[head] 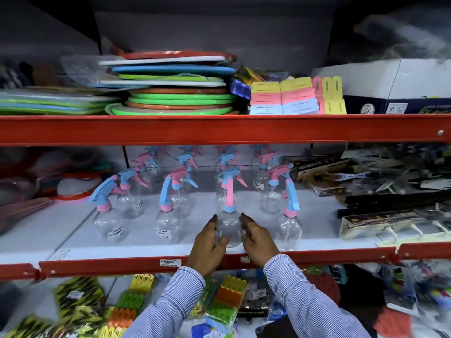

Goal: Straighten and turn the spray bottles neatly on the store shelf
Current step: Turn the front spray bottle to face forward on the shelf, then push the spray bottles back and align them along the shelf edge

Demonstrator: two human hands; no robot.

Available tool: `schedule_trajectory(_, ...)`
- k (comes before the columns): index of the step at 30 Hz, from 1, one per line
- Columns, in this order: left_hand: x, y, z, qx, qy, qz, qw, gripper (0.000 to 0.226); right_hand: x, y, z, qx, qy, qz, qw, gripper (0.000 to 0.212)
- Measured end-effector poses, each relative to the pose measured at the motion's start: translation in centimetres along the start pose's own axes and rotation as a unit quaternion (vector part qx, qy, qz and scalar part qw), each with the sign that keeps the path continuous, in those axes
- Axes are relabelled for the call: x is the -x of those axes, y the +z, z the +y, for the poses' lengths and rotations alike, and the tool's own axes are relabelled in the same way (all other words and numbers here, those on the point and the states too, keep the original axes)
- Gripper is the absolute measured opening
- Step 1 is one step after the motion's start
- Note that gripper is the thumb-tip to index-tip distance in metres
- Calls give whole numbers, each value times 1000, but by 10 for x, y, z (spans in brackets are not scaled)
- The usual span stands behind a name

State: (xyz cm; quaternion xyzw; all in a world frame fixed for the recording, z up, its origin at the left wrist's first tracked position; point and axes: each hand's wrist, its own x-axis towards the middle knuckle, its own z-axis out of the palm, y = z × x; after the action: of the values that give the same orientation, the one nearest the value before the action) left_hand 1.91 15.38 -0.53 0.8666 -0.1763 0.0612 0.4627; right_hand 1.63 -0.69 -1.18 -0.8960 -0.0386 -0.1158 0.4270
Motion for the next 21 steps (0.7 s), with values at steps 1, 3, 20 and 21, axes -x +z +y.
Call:
schedule_trajectory(1, 2, 0, -2, -4, -3, -1, 1000, 60, 2, 1, 1, -2, 1, 2, 1000, 56)
schedule_trajectory(3, 8, 1, -5, -11, -8, 0, 1000, 63, 6, 1, 2, -3, 3, 3, 1000, 56)
schedule_trajectory(20, 64, -4, -12, -216, 69, 103, 968, 69, 67, 11, -6, 125, -103, 113, 980, 70)
schedule_trajectory(21, 70, -8, -14, -247, 76, 120, 958, 68, 72, 15, -7, 154, -127, 124, 972, 69)
